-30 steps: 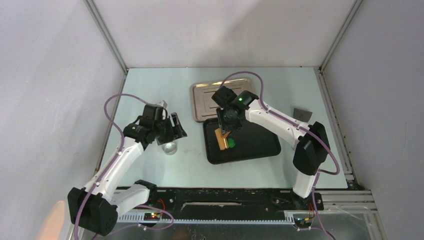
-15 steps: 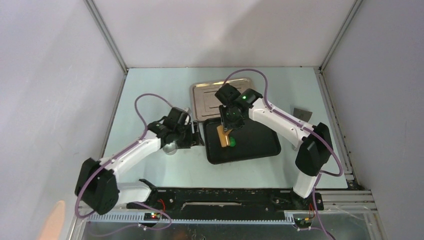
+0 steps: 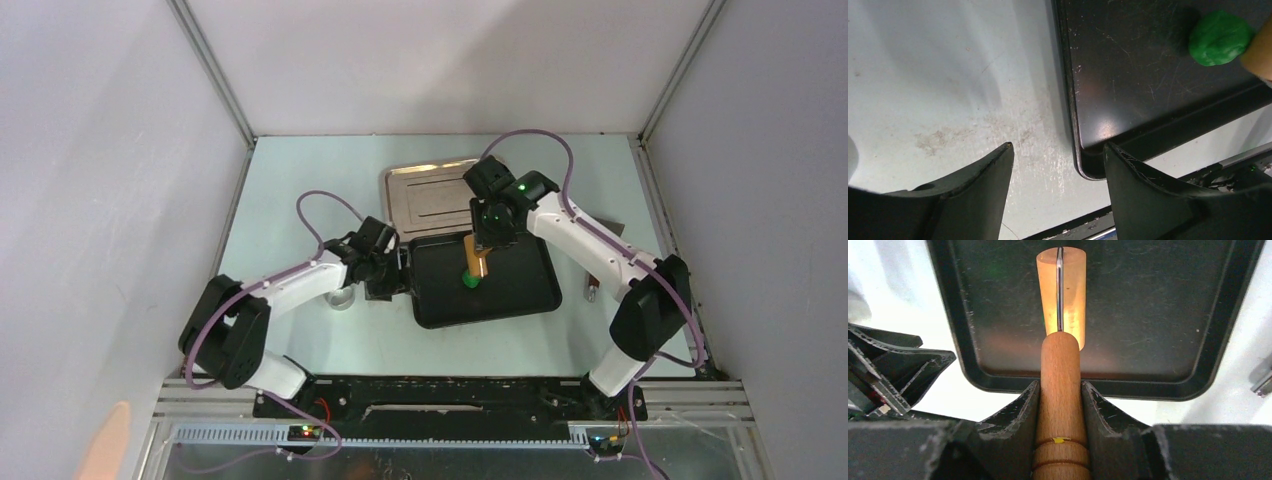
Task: Roll out the dumpling wrappers from the dough
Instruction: Move the work surface to the center of the board.
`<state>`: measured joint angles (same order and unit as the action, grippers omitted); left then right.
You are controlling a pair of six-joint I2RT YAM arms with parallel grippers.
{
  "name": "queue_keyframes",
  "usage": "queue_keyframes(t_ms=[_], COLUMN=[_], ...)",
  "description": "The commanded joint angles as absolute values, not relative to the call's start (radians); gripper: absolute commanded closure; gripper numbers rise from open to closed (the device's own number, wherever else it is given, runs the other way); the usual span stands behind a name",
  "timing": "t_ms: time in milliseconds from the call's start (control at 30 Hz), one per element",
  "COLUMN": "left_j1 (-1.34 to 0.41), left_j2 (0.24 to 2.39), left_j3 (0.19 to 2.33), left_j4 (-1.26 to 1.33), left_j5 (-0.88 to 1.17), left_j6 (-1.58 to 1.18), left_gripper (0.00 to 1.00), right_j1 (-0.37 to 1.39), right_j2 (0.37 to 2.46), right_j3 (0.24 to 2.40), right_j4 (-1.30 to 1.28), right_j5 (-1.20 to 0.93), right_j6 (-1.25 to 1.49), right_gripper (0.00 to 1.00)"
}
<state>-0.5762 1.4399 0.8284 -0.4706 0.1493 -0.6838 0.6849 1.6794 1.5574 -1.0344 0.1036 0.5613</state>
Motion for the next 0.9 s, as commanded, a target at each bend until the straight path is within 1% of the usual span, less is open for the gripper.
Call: queue_keyframes(t_ms=[0, 200, 300, 400, 433, 667, 700, 800, 867], left_j1=[-0.592, -0.596, -0.599, -0.606, -0.608, -0.644, -0.650, -0.655, -0.654], left_j2=[1.479, 1.516, 1.529, 1.550, 1.559, 1.613, 1.621, 1.638, 1.623], left_j3=[0.857, 0.861, 0.866, 0.876, 0.879, 0.904, 0.912, 0.937, 0.942], left_j4=[-0.411, -0.399, -0.395, -0.396, -0.396, -0.396, -0.398, -0.430, -0.448], left_j5=[0.176, 0.175, 0.174, 0.168, 0.165, 0.107, 0.098, 0.078, 0.079], left_j6=[-0.667, -0.660, -0.661, -0.660, -0.660, -0.666, -0.666, -0.655, -0.644], left_gripper=[0.30, 0.31, 0.35, 0.45, 0.46, 0.47, 0.49, 0.68, 0.83], right_j1=[0.647, 0.631, 0.622, 0.617, 0.616, 0.607, 0.607, 0.606, 0.605], right_j2=[1.630, 1.608, 1.578, 1.551, 1.545, 1.514, 1.512, 1.509, 1.502], right_j3=[1.513, 1.512, 1.534, 1.565, 1.575, 1.597, 1.596, 1.589, 1.579], right_j4=[-0.997, -0.998, -1.008, -1.024, -1.028, -1.035, -1.037, -1.035, -1.032], right_j5=[0.123, 0.109, 0.112, 0.116, 0.118, 0.121, 0.119, 0.111, 0.094], right_j6=[0.540, 0.529, 0.527, 0.528, 0.528, 0.526, 0.526, 0.526, 0.522], right_gripper=[1.00, 1.00, 1.00, 1.00, 1.00, 1.00, 1.00, 1.00, 1.00])
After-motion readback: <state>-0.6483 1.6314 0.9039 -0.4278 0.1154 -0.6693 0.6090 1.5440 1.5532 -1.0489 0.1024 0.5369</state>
